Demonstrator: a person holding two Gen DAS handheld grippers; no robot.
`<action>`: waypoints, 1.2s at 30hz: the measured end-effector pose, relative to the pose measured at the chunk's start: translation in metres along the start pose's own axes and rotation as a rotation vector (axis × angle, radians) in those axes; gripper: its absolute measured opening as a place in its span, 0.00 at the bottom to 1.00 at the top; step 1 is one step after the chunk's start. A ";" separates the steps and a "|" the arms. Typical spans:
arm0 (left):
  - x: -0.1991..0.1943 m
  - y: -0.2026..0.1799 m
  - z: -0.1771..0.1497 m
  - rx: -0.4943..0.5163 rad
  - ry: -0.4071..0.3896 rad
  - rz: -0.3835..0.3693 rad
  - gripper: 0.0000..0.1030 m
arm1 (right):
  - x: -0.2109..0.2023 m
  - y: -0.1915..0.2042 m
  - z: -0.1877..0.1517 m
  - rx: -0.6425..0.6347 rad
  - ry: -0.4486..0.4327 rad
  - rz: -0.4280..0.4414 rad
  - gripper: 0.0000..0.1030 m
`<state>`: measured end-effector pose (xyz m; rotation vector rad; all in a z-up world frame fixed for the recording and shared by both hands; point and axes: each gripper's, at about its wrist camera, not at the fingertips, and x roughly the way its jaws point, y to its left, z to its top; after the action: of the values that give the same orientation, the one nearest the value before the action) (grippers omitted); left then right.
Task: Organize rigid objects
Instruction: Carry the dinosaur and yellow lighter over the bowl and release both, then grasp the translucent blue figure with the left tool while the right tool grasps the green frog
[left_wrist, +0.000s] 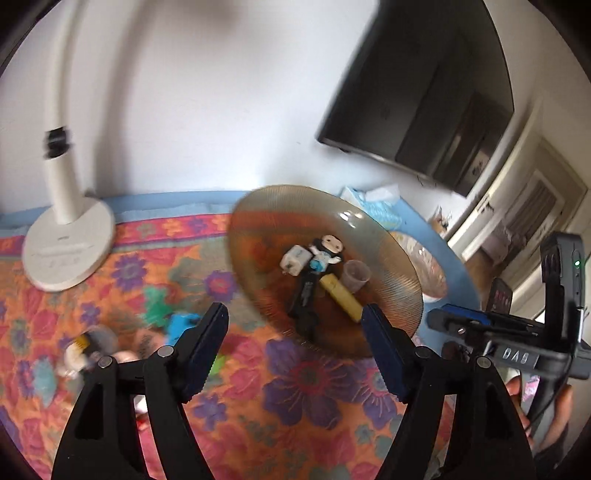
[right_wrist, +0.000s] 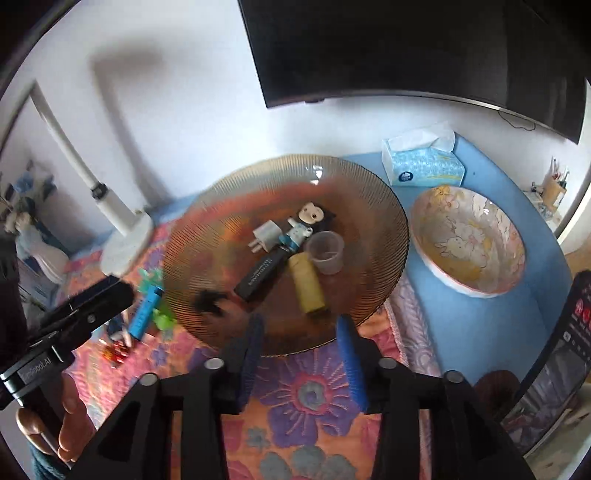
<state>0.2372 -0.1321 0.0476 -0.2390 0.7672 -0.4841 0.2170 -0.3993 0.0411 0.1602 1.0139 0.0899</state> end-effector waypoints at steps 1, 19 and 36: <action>-0.014 0.013 -0.006 -0.026 -0.022 0.021 0.75 | -0.004 0.001 -0.003 0.006 -0.014 0.012 0.47; -0.094 0.144 -0.133 -0.137 -0.095 0.564 0.80 | 0.066 0.172 -0.096 -0.367 -0.040 0.295 0.83; -0.083 0.138 -0.132 -0.077 -0.050 0.548 0.84 | 0.087 0.173 -0.110 -0.386 -0.031 0.229 0.83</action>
<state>0.1371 0.0251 -0.0468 -0.1035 0.7657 0.0696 0.1694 -0.2056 -0.0584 -0.0759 0.9266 0.4863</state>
